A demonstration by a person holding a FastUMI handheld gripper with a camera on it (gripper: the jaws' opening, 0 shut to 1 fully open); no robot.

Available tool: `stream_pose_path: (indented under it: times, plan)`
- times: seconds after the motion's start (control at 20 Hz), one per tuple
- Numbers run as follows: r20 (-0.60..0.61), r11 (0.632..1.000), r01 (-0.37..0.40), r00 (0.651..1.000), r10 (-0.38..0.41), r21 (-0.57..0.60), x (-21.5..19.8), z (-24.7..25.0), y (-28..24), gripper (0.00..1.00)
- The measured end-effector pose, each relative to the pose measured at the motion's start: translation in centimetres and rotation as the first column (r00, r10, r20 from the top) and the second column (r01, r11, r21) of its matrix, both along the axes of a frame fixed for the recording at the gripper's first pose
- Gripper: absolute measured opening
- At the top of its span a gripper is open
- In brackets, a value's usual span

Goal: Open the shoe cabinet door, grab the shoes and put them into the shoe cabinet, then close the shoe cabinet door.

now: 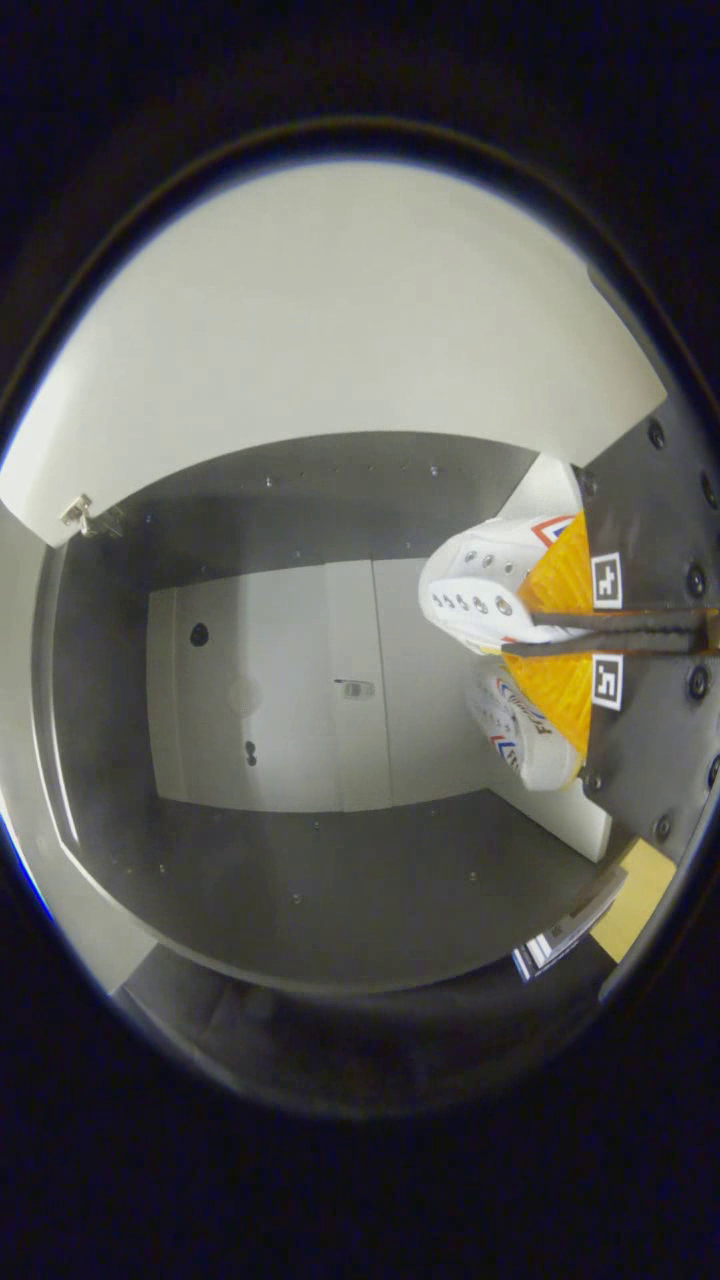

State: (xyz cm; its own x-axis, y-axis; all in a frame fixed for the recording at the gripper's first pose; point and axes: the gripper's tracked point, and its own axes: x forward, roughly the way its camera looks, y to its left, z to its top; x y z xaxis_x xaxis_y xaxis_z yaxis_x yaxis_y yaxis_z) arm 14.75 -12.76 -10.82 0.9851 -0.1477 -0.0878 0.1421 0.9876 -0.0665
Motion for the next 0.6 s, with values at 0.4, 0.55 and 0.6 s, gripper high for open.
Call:
stream_pose_path:
  times: [0.4, 0.55, 0.6]
  plan:
    - [-0.093, 0.999, -0.021, 0.995, 0.018, -0.030, 8.9, -1.6, -2.6, 0.02]
    - [-0.130, 0.999, -0.028, 0.991, 0.023, -0.036, 10.9, -2.7, -3.2, 0.02]
    - [-0.140, 0.999, -0.029, 0.990, 0.023, -0.040, 11.6, -3.1, -3.3, 0.02]
